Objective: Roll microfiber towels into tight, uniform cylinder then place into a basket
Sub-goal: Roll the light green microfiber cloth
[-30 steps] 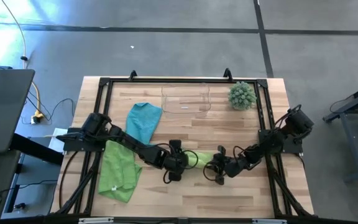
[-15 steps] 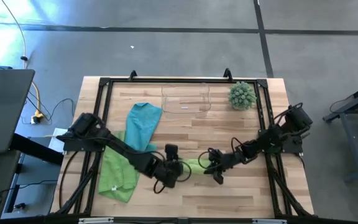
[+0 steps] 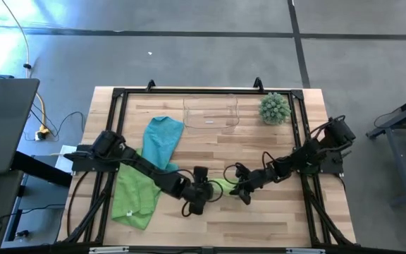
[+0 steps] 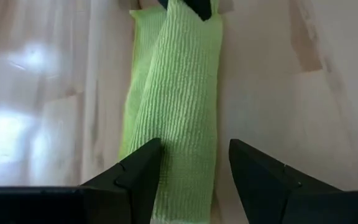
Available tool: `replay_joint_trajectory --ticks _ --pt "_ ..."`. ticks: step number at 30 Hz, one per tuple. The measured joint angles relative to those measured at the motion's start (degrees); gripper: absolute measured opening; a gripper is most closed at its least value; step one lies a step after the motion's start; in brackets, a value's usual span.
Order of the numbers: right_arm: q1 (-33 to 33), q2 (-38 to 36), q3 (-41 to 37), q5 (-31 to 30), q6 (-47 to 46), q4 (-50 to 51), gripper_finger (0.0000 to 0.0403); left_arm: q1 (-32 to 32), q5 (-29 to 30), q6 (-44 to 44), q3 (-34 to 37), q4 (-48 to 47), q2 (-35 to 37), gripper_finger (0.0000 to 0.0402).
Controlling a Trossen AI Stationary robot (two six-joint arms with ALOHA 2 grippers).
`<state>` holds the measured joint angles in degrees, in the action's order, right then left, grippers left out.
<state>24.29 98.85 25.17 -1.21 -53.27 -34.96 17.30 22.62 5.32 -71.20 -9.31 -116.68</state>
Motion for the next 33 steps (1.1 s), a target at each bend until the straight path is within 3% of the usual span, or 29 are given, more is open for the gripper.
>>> replay_joint_trajectory --ticks 4,8,13,15,19,22,25,29,33 --pt "0.09 0.09 -0.11 0.18 5.43 -0.08 0.0034 -0.48 -3.12 2.75 -0.04 0.11 -0.47 0.0178" --pt "0.07 0.11 -0.17 0.23 8.95 -0.32 0.0102 -0.77 -3.93 4.42 -0.17 0.54 -2.54 0.0170" --pt "-0.62 -1.63 -0.17 8.44 11.64 0.67 0.0170 -0.78 -4.28 5.88 -0.27 1.08 -3.55 0.0157" --pt "-0.78 -3.89 -0.31 12.63 11.25 3.38 0.0180 -0.79 -4.69 5.89 -0.26 1.45 -3.61 0.0154" --pt "0.63 -10.33 -0.39 13.34 12.49 9.62 0.0179 -0.81 -4.89 6.23 -0.20 2.03 -3.67 0.0150" --pt "2.66 -15.93 -0.39 8.01 14.36 15.30 0.0170 -0.81 -4.90 7.16 -0.15 2.35 -3.72 0.0150" --pt "6.15 -19.53 -0.37 -2.76 19.36 16.66 0.0161 -0.81 -4.86 7.94 -0.15 2.35 -3.76 0.0150" --pt "11.62 -19.08 -0.24 -17.09 32.42 10.13 0.0154 -0.78 -4.54 8.04 -0.11 2.54 -3.80 0.0149" --pt "13.74 -14.61 -0.17 -21.33 39.72 0.85 0.0154 -0.78 -4.42 8.05 -0.07 3.05 -3.80 0.0149"
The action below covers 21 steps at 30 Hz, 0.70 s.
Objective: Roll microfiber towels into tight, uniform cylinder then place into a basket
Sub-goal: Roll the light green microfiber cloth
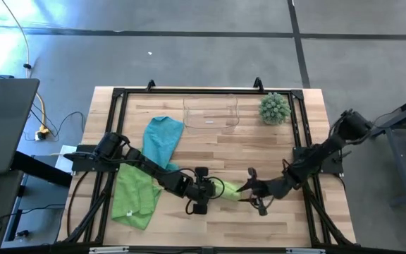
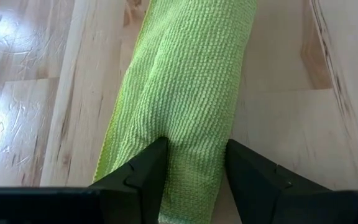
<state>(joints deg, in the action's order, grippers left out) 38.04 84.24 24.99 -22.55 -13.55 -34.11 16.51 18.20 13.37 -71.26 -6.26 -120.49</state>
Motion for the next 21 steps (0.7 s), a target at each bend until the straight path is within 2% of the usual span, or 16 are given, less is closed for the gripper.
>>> replay_joint_trajectory --ticks 4,9,13,21 --pt "-0.23 6.55 0.07 -1.04 2.44 -6.31 0.0154 0.00 0.04 0.00 0.00 0.06 0.00 0.0149" --pt "-0.56 14.18 3.81 -3.15 2.60 -6.43 0.0154 0.02 0.42 0.20 0.00 0.13 0.00 0.0149" --pt "-0.61 17.83 7.45 -4.82 3.08 -1.03 0.0154 0.02 0.42 0.21 0.02 0.15 0.00 0.0149" --pt "-1.99 18.14 9.33 -6.53 -6.94 8.67 0.0154 0.01 0.44 6.00 0.00 0.31 0.00 0.0149"
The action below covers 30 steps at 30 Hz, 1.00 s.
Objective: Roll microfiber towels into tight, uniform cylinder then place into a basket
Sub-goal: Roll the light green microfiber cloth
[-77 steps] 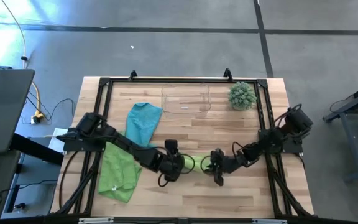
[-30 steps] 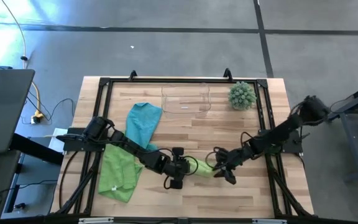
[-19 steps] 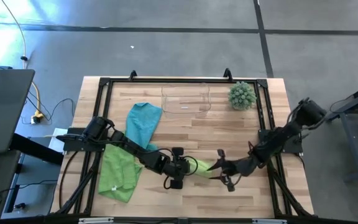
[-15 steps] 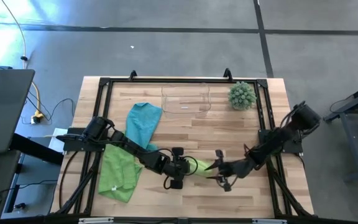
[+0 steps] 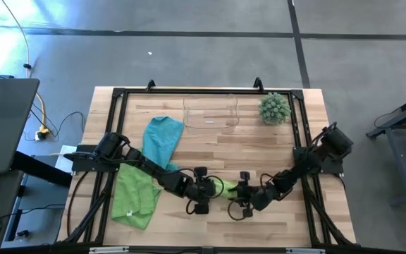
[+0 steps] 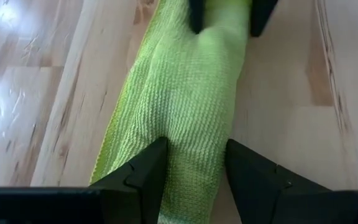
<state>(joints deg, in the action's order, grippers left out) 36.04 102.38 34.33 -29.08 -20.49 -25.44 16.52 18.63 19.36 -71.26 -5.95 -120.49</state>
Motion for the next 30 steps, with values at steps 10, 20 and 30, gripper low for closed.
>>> replay_joint_trajectory --ticks 10,20,30 --pt "-2.32 -0.23 0.20 1.35 -15.06 6.63 0.0144 -0.03 -0.01 4.66 0.13 0.05 1.37 0.0150" --pt "-4.37 -0.42 0.17 9.03 -23.26 7.96 0.0022 0.32 0.32 -3.51 0.22 -2.01 8.67 0.0150" --pt "-7.58 -0.97 -0.09 17.90 -23.39 5.65 0.0013 0.44 1.94 -11.41 0.20 0.64 5.71 0.0150"
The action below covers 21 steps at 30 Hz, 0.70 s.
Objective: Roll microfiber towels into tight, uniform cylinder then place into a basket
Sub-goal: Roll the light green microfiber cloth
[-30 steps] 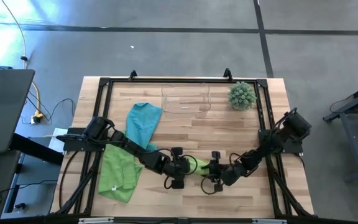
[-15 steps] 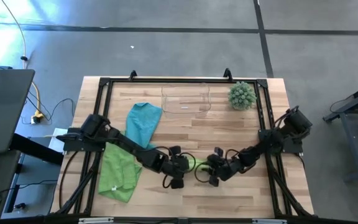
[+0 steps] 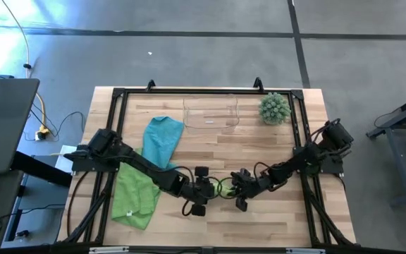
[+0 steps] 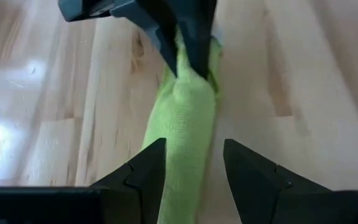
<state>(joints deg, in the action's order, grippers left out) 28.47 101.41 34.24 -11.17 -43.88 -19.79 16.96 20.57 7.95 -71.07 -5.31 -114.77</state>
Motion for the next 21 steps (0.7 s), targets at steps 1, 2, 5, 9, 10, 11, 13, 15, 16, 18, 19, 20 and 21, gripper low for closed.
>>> replay_joint_trajectory --ticks 1,2,5,9,10,11,13,15,16,18,19,20,21 --pt "-0.25 0.00 0.00 0.75 -0.07 -0.15 0.0012 -0.10 0.00 -0.35 0.00 0.44 -0.55 0.0150" --pt "-0.49 0.00 -0.01 1.12 -0.27 -0.35 0.0011 -0.22 0.04 -0.78 0.00 0.78 -0.97 0.0150" --pt "-1.14 0.00 -0.02 2.12 -1.32 -0.51 0.0011 -0.77 0.67 -2.70 -0.13 3.42 -2.79 0.0150" --pt "-1.57 0.02 -0.06 2.73 -1.34 -1.03 0.0012 -1.70 -0.87 -3.68 -0.20 7.26 -4.61 0.0150" --pt "-1.63 0.04 -0.09 2.62 -1.31 -1.27 0.0012 -1.94 -1.40 -3.67 -0.16 7.00 -4.83 0.0150" --pt "-1.75 0.07 -0.08 2.57 -1.29 -1.31 0.0012 -2.14 -1.80 -3.64 -0.11 6.76 -5.04 0.0150" --pt "-1.81 0.09 -0.07 2.56 -1.28 -1.33 0.0012 -2.61 -2.81 -2.75 -0.27 7.22 -6.01 0.0149" --pt "-1.81 0.11 -0.07 2.29 -1.11 -1.36 0.0018 -2.78 -2.91 -1.75 -0.17 6.98 -6.24 0.0145" --pt "-1.81 0.11 -0.07 2.29 -0.83 -1.36 0.0025 -2.92 -2.90 -1.10 -0.20 7.07 -6.28 0.0141" --pt "-1.79 -0.03 -0.07 2.36 0.77 -1.52 0.0046 -3.12 -2.84 0.53 -0.26 7.31 -6.96 0.0132" --pt "-1.79 -0.49 -0.07 2.67 1.96 -1.39 0.0060 -3.31 -3.04 1.44 -0.28 7.28 -7.08 0.0127" --pt "-1.80 -0.97 -0.04 3.31 3.06 -1.03 0.0076 -3.47 -3.26 2.35 -0.31 7.36 -7.36 0.0123" --pt "-1.84 -1.76 -0.03 4.05 4.06 -0.28 0.0091 -3.62 -3.29 2.98 -0.36 7.55 -7.68 0.0119"
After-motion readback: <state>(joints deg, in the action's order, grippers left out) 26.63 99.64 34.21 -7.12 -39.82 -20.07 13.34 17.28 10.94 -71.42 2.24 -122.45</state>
